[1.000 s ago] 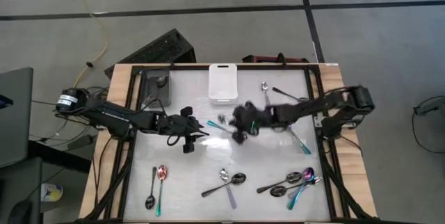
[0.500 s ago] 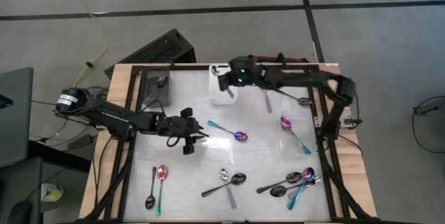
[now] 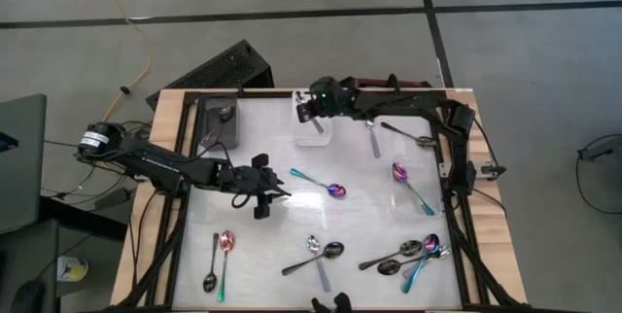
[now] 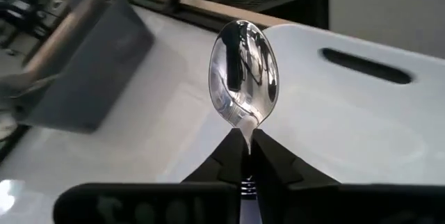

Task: Sort silverware by color (type)
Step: Put the purple spoon into the white bin, then put the blue spoon into the transparent bin

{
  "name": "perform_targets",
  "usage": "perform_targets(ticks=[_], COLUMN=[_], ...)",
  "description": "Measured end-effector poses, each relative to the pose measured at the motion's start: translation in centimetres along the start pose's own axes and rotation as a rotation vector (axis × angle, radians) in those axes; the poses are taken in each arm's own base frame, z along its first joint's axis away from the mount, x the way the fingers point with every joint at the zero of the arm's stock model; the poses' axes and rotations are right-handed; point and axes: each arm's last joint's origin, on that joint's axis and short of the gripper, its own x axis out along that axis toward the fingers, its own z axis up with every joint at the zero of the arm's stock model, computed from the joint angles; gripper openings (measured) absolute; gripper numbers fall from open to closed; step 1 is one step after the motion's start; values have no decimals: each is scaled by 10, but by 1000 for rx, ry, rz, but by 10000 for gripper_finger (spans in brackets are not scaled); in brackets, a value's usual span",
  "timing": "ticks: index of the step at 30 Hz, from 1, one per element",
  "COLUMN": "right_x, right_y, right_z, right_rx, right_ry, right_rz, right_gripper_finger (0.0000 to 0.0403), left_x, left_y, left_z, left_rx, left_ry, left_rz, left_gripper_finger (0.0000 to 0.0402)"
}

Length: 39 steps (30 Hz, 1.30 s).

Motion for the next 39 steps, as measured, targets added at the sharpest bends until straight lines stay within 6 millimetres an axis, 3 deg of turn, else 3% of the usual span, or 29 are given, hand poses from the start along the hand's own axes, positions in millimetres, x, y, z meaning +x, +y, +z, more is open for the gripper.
perform_targets(ticks=[20, 29, 33, 39], right_x=[0, -1, -22, -92], right_y=[-3, -5, -6, -4], right_z=[0, 2, 15, 31], right_rx=[-65, -72, -115, -265], right_ry=[-10, -9, -4, 83], right_rz=[-52, -54, -42, -91], right_gripper_finger=[57, 146, 181, 195], left_x=[0, 0, 0, 0], left_y=[0, 0, 0, -1], left_z=[0, 0, -1, -2], left_rx=[-18, -21, -20, -19], left_ry=[-1, 1, 13, 18], left_rz=[5, 5, 6, -3], left_gripper_finger=[153, 153, 153, 153])
